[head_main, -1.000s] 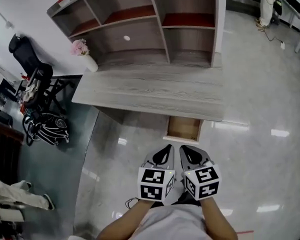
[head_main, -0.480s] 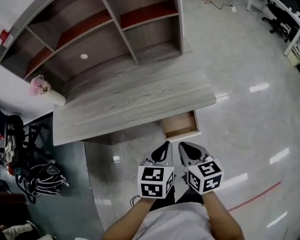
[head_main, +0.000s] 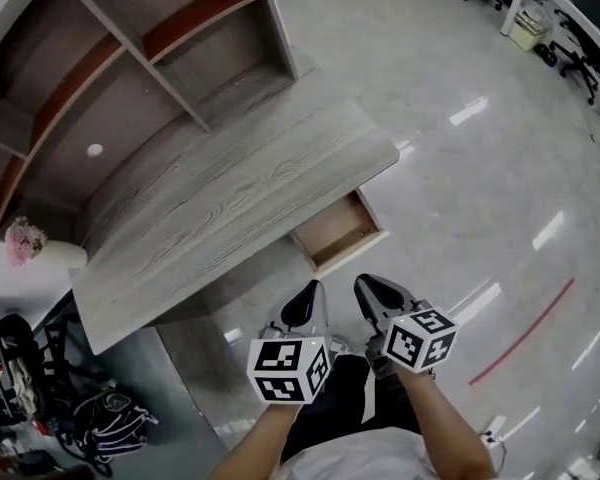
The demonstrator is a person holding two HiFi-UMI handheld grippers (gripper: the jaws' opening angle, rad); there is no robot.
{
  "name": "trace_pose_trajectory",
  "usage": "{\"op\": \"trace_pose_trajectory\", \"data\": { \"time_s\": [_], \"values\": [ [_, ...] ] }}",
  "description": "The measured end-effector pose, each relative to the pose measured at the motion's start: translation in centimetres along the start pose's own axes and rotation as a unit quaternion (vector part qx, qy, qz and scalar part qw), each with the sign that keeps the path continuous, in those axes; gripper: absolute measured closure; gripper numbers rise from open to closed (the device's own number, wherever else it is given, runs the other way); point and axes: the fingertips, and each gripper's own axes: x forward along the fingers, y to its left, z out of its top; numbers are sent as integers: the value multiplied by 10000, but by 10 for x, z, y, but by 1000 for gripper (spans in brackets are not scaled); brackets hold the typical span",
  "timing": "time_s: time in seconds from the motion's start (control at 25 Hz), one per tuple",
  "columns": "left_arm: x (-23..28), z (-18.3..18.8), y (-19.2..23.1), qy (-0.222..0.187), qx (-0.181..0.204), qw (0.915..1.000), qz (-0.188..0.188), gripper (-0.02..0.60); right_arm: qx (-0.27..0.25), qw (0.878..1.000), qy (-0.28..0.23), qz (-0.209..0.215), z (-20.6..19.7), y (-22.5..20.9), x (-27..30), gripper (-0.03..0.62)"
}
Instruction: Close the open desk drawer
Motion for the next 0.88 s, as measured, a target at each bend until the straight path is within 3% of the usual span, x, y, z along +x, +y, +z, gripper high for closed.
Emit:
{"op": "trace_pose_trajectory", "data": {
  "time_s": [0.16,0.32,0.44,0.6,0.88],
  "values": [
    [8,-16,12,64,-65,9999,-62,580,787,9966,-234,-26,-25,-26,15,592],
    [26,-33,20,72,-100,9999,-13,580,1132,9927,-416,25,-43,-54,34,591],
    [36,-44,20,76,-133,9999,52,580,1358,9895,-466,151,-53,-70,45,526],
    [44,-56,16,121,-69,9998,118,580,1656,9849,-446,230,-64,-83,57,512],
    [35,-68,19,110,-167,9985,514,580,2841,9541,-732,602,-68,-102,81,380]
  ]
}}
